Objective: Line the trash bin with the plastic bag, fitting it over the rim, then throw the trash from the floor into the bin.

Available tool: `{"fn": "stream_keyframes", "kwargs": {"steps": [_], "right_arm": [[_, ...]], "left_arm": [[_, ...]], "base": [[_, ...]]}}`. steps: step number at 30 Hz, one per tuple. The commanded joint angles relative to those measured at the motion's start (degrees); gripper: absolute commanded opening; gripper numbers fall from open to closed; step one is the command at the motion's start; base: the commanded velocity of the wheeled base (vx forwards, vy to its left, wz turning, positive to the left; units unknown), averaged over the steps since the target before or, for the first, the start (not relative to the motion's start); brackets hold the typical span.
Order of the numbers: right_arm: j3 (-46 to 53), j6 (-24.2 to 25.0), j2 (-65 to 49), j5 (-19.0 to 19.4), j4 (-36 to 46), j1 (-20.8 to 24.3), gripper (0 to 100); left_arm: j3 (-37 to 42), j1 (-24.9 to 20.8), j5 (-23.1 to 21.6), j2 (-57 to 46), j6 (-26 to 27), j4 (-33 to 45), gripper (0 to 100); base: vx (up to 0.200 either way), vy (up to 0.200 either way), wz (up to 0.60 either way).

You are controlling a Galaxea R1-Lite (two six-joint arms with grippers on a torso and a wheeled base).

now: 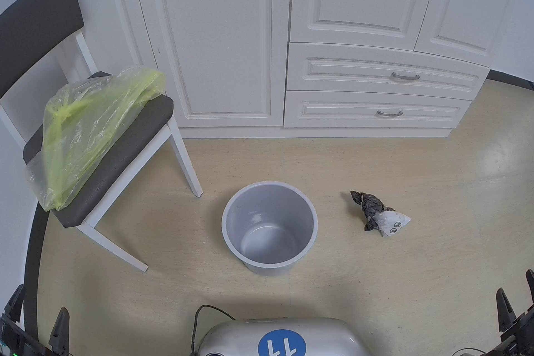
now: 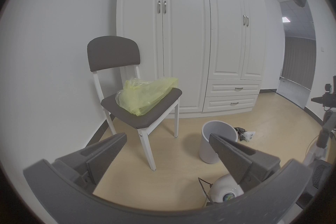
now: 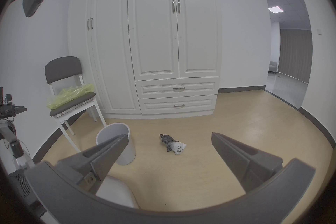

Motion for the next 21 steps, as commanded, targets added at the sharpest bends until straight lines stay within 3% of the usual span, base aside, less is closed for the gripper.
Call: {"fn": "stream_keyframes", "kwargs": {"steps": [1, 17, 21], "right_arm": [[0.84, 0.07, -0.93, 0.00, -0.01, 0.02, 100], [0.92, -0.11, -0.93, -0.52, -0.01, 0.02, 100], [0.92, -2.48, -0.93, 0.00, -0.01, -0.07, 100]], "left_arm": [[1.01, 0.01, 0.09, -0.94, -0.05, 0.02, 100], [0.92, 0.10, 2.02, -0.94, -3.66, -0.24, 100], [0.92, 0.01, 2.20, -0.94, -3.66, -0.15, 100]], "base": [[0.000, 0.000, 0.00], [0.000, 0.000, 0.00], [0.000, 0.000, 0.00]]}}
